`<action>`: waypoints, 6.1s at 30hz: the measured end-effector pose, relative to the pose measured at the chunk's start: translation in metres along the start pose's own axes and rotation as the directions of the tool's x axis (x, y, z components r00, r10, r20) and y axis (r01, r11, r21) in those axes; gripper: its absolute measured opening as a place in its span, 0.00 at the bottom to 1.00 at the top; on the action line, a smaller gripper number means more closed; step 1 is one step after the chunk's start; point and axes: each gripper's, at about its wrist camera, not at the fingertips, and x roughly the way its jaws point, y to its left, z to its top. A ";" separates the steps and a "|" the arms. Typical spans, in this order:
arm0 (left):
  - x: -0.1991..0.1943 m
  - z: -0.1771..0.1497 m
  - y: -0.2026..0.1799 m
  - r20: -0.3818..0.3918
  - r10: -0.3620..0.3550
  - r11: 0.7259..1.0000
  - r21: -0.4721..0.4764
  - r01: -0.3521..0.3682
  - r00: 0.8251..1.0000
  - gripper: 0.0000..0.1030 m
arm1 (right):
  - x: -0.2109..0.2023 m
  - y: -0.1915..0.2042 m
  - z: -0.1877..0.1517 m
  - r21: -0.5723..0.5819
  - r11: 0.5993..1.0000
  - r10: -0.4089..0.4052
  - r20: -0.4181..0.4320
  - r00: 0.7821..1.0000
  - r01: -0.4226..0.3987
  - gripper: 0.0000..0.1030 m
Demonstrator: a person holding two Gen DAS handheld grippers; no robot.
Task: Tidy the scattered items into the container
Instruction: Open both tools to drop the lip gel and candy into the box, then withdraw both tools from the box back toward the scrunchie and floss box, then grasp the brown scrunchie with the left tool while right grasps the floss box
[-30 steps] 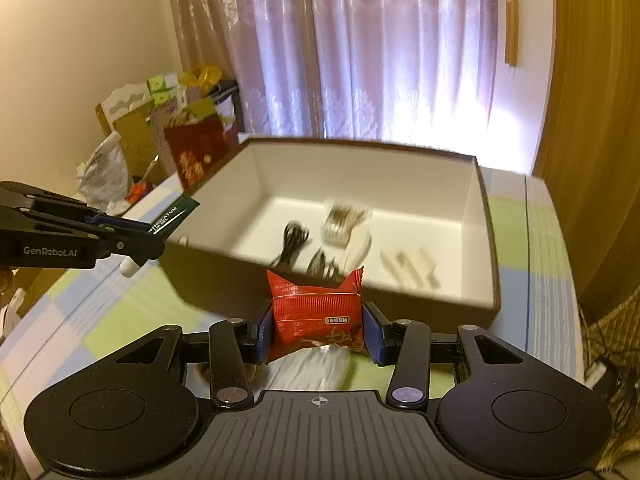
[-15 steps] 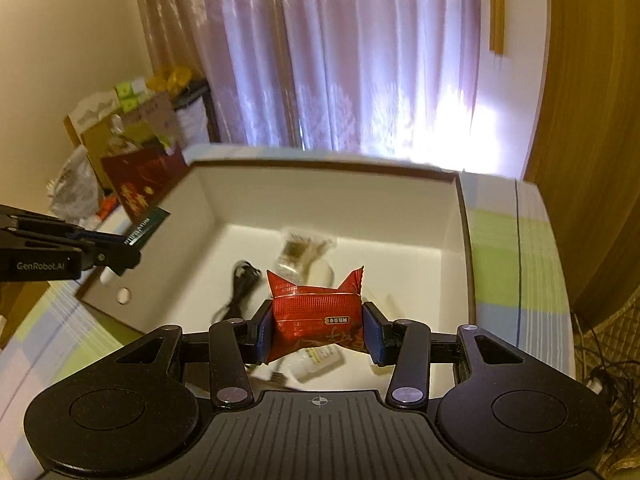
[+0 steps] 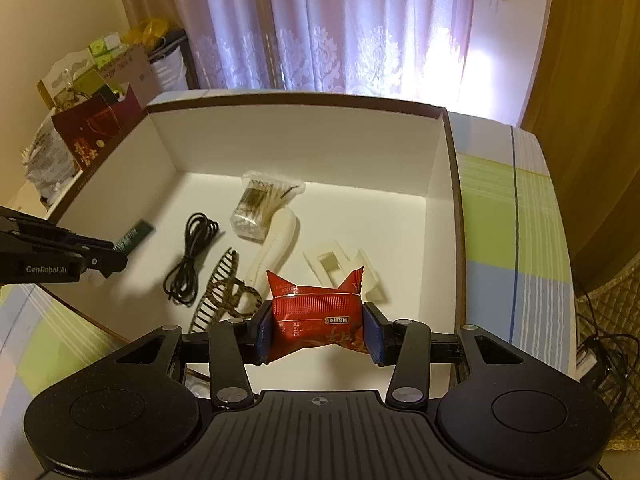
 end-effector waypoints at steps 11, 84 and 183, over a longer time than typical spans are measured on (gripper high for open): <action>-0.002 -0.001 -0.003 0.000 -0.004 1.000 -0.001 0.004 1.000 0.16 | 0.007 0.003 0.005 -0.053 0.998 -0.021 -0.056 0.998 0.018 0.47; -0.145 -0.098 -0.036 0.138 0.037 0.996 -0.081 -0.026 0.990 0.99 | -0.117 0.055 -0.080 0.194 0.980 -0.004 0.202 0.979 -0.036 1.00; -0.056 -0.159 -0.007 0.004 -0.003 0.998 -0.070 0.003 1.000 0.17 | 0.003 0.074 -0.136 0.068 0.998 -0.009 -0.074 0.997 0.014 0.62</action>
